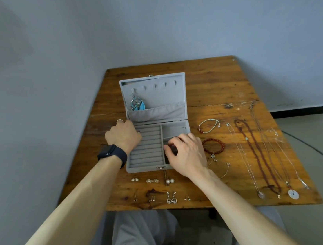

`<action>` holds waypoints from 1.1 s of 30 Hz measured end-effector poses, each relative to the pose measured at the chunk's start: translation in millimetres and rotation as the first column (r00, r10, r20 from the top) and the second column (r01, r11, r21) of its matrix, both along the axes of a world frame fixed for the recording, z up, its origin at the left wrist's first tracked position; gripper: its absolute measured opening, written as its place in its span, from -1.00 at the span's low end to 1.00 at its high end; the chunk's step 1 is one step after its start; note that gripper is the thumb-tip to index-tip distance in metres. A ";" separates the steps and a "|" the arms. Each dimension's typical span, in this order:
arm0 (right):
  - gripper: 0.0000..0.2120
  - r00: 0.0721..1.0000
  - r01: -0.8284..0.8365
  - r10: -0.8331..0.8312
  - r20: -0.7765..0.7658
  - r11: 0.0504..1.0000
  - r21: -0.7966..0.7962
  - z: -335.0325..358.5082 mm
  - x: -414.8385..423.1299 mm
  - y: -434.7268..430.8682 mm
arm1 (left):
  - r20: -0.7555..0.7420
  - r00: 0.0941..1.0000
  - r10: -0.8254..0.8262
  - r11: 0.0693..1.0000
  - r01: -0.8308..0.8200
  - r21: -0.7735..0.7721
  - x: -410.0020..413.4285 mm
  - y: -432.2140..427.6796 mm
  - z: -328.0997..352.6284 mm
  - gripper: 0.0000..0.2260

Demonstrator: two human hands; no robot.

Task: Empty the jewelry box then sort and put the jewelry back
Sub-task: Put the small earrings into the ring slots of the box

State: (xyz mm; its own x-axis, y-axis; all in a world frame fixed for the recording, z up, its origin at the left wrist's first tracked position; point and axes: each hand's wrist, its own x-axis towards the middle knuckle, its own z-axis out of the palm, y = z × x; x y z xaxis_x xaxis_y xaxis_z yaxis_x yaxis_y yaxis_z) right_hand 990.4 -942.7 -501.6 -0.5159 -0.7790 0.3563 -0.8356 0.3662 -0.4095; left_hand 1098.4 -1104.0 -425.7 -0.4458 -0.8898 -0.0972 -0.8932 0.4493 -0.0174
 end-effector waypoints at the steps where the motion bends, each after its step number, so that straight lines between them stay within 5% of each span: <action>1: -0.72 1.000 0.001 -0.001 0.001 1.000 0.000 -0.2 0.0 -0.1 | -0.011 1.000 -0.012 1.000 0.012 -0.020 1.5 0.5 -0.4 -0.70; 7: -0.71 1.000 0.003 -0.003 0.000 1.000 0.002 0.0 0.8 0.1 | -0.124 0.980 -0.158 0.979 0.139 -0.151 19.3 -2.2 -6.6 -0.85; 14: -0.72 0.999 0.001 -0.002 -0.045 1.000 -0.018 -1.9 1.7 1.8 | -0.049 0.945 -0.324 0.937 0.313 -0.154 41.5 -2.7 -7.5 -0.71; 33: -0.52 0.997 -0.044 0.052 -0.065 0.992 0.116 2.4 7.1 8.7 | -0.022 0.947 -0.321 0.945 0.318 -0.076 45.0 3.7 -9.9 -0.58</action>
